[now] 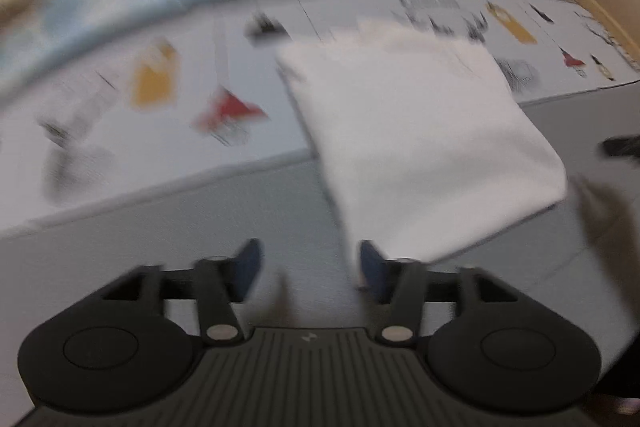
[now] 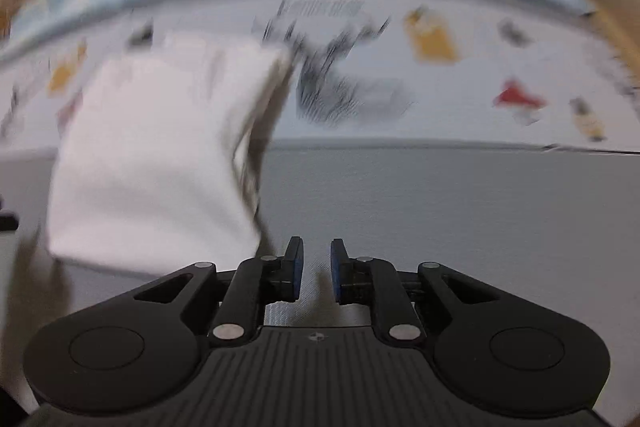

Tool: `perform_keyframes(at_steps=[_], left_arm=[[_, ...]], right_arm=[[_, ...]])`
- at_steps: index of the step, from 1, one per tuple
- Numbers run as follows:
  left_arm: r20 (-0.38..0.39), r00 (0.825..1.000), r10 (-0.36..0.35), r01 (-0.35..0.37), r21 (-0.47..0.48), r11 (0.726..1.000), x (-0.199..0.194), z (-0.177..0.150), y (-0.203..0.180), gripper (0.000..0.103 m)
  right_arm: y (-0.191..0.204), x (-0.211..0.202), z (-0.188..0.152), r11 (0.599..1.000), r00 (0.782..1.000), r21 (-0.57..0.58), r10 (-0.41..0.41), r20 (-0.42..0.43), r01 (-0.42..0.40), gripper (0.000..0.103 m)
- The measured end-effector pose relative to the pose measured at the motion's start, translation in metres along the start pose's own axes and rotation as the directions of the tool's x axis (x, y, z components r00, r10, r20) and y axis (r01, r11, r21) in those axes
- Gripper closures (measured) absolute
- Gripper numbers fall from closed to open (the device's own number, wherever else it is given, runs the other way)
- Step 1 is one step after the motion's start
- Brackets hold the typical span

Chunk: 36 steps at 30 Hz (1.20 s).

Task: Fold small clothes
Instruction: 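Release the shirt and raise both tools away from it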

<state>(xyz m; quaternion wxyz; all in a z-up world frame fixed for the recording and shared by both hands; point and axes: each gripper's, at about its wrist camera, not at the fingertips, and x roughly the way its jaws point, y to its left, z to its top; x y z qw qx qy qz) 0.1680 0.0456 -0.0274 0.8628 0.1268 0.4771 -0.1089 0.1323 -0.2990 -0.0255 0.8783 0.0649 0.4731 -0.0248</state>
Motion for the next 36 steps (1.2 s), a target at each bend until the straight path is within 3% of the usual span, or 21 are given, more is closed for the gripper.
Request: perform_keyframes(at_steps=[1, 2, 3, 4, 8, 10, 11, 12, 15, 21, 26, 29, 36], left_arm=[[0.055, 0.998, 0.033, -0.032, -0.005, 0.999, -0.019, -0.004, 0.000, 0.020], [0.112, 0.992, 0.051, -0.048, -0.025, 0.999, -0.038, -0.008, -0.002, 0.016], [0.160, 0.986, 0.055, -0.048, -0.046, 0.998, -0.052, -0.011, -0.006, 0.016], [0.209, 0.976, 0.051, -0.037, -0.070, 0.997, -0.069, -0.017, -0.009, 0.016], [0.379, 0.924, 0.047, -0.002, -0.119, 0.993, -0.119, -0.050, -0.042, 0.010], [0.422, 0.905, 0.056, 0.003, -0.138, 0.990, -0.129, -0.066, -0.065, 0.010], [0.429, 0.902, 0.051, 0.015, -0.150, 0.989, -0.130, -0.075, -0.076, 0.010], [0.424, 0.905, 0.047, 0.021, -0.156, 0.988, -0.130, -0.080, -0.084, 0.010], [0.358, 0.931, 0.065, -0.005, -0.164, 0.986, -0.120, -0.091, -0.100, 0.010], [0.310, 0.943, 0.123, -0.032, -0.285, 0.958, -0.111, -0.088, -0.092, 0.010], [0.300, 0.945, 0.133, -0.045, -0.283, 0.958, -0.111, -0.094, -0.096, 0.010], [0.270, 0.955, 0.122, -0.041, -0.284, 0.958, -0.104, -0.093, -0.096, 0.010], [0.264, 0.956, 0.126, -0.047, -0.289, 0.956, -0.098, -0.091, -0.099, 0.010]], right_arm=[[-0.002, -0.022, -0.004, 1.000, 0.998, 0.022, 0.013, 0.062, -0.014, 0.073], [-0.004, -0.041, -0.008, 0.999, 0.992, 0.031, 0.024, 0.121, -0.028, 0.065], [-0.003, -0.058, -0.015, 0.999, 0.984, 0.031, 0.030, 0.175, -0.036, 0.046], [-0.002, -0.077, -0.026, 0.999, 0.971, 0.023, 0.032, 0.237, -0.038, 0.033], [0.011, -0.114, -0.074, 0.999, 0.927, -0.041, 0.039, 0.372, -0.025, 0.025], [0.019, -0.123, -0.084, 0.998, 0.923, -0.054, 0.035, 0.383, -0.016, 0.025], [0.024, -0.131, -0.089, 0.998, 0.910, -0.059, 0.041, 0.413, -0.018, 0.025], [0.027, -0.134, -0.095, 0.998, 0.903, -0.059, 0.037, 0.428, -0.013, 0.021], [0.033, -0.131, -0.103, 0.998, 0.921, -0.054, 0.027, 0.389, -0.006, 0.019], [0.042, -0.119, -0.104, 0.999, 0.949, -0.031, 0.045, 0.314, -0.037, 0.019], [0.043, -0.110, -0.103, 0.996, 0.964, 0.027, 0.072, 0.256, -0.082, 0.015], [0.047, -0.107, -0.103, 0.997, 0.964, 0.016, 0.068, 0.257, -0.074, 0.015], [0.061, -0.101, -0.103, 0.996, 0.961, -0.070, 0.068, 0.268, -0.052, 0.015]])
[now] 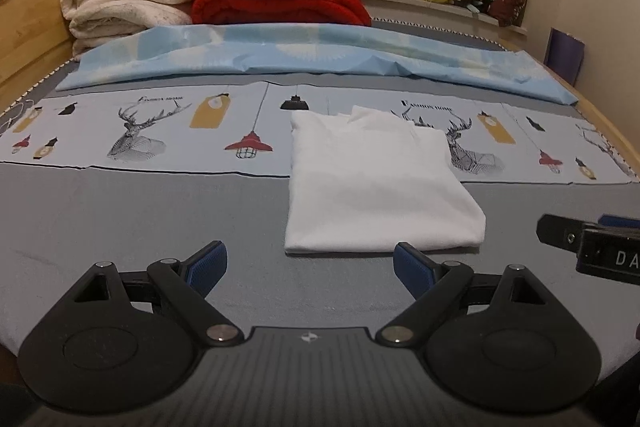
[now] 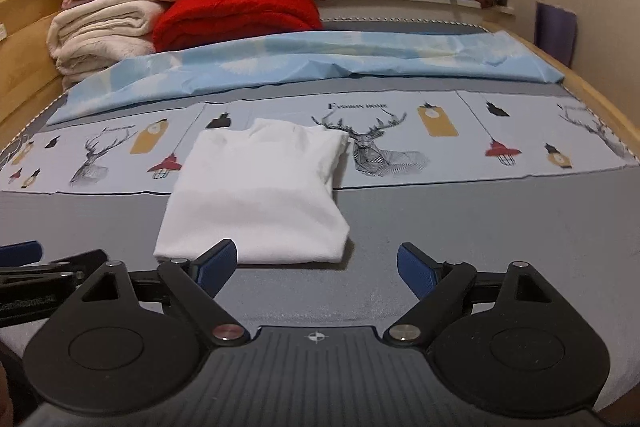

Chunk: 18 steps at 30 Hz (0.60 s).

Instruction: Fold small clothes

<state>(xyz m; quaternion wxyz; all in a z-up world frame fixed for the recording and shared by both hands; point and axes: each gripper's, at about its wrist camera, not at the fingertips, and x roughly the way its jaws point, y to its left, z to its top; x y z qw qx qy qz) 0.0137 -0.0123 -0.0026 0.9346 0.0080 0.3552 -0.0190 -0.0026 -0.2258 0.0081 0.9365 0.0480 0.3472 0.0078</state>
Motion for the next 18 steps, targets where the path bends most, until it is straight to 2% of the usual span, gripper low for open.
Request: perform_keyframes(at_steps=[18], left_arm=[[-0.009, 0.999, -0.042, 0.043, 0.009, 0.999, 0.004, 0.000, -0.006, 0.010]], right_arm=[[0.015, 0.005, 0.000, 0.997, 1.000, -0.077, 0.019, -0.001, -0.019, 0.015]])
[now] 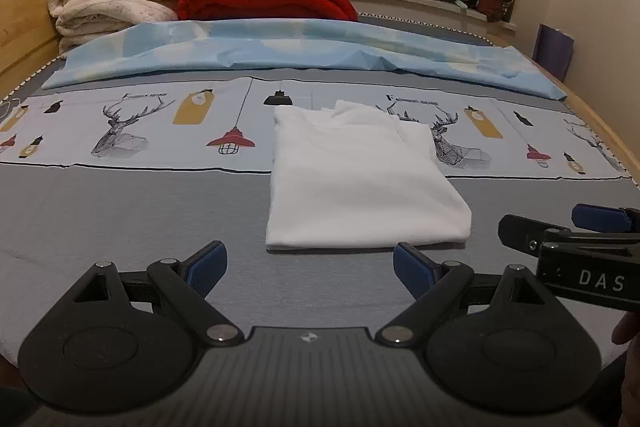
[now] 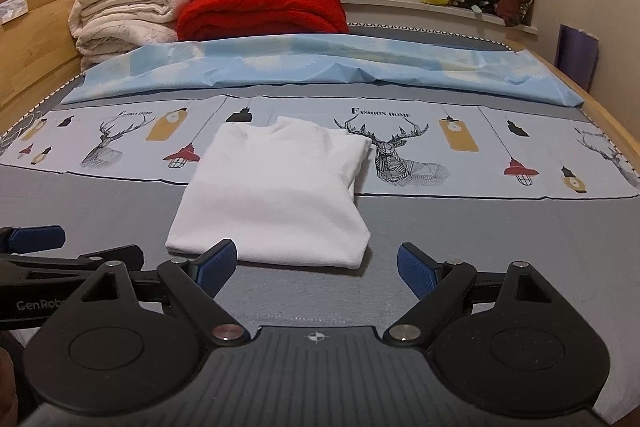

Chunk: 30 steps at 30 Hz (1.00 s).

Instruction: Fold small clothes

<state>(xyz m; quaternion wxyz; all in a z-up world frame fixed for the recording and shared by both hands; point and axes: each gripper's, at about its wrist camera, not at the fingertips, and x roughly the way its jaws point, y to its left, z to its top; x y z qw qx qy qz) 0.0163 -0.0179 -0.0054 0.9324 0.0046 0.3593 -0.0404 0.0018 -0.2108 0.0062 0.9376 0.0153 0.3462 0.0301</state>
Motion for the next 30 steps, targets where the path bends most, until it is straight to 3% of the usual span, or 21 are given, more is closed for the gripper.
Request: perform_keyframes(at_steps=[30], left_arm=[[0.000, 1.000, -0.011, 0.011, -0.002, 1.000, -0.0011, 0.0002, 0.0003, 0.010]], right_arm=[[0.0062, -0.0008, -0.0007, 1.000, 1.000, -0.010, -0.003, -0.009, 0.003, 0.015]])
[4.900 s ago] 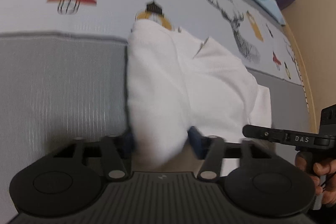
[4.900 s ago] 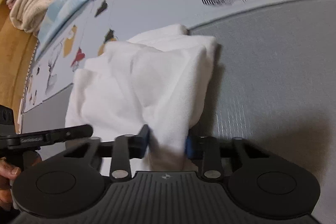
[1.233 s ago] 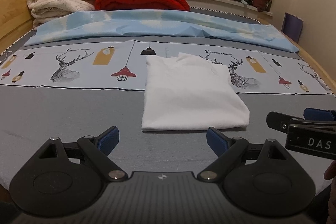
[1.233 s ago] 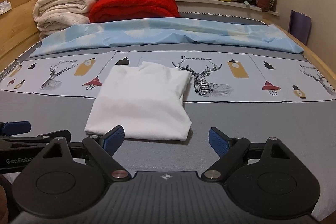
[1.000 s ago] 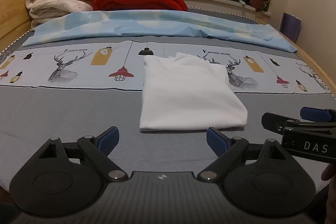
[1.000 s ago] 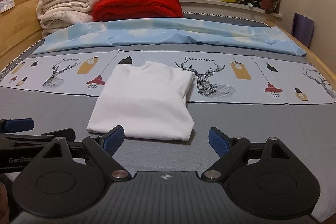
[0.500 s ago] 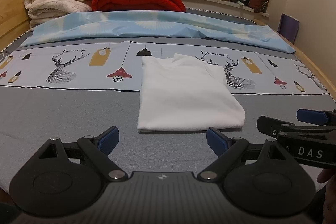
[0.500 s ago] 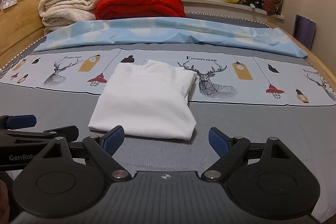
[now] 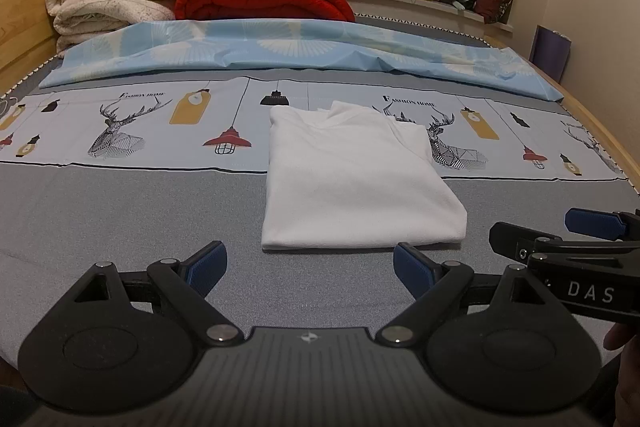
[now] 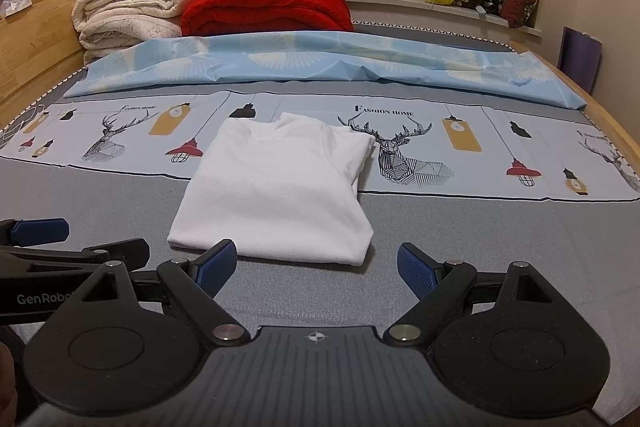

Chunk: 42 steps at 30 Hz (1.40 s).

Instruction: Fold small clothes

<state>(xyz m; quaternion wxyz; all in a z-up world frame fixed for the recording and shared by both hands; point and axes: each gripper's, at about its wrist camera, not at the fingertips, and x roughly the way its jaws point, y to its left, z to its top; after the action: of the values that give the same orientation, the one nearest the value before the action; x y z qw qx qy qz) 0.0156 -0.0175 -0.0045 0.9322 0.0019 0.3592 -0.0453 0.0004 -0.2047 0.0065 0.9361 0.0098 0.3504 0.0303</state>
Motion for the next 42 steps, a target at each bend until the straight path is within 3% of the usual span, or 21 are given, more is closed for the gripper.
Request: perform_keyframes(at_steps=[42], left_arm=[[-0.007, 1.000, 0.001, -0.001, -0.002, 1.000, 0.0015, -0.0021, -0.0021, 0.010]], right_arm=[[-0.0007, 0.0011, -0.0021, 1.000, 1.000, 0.002, 0.000, -0.007, 0.000, 0.015]])
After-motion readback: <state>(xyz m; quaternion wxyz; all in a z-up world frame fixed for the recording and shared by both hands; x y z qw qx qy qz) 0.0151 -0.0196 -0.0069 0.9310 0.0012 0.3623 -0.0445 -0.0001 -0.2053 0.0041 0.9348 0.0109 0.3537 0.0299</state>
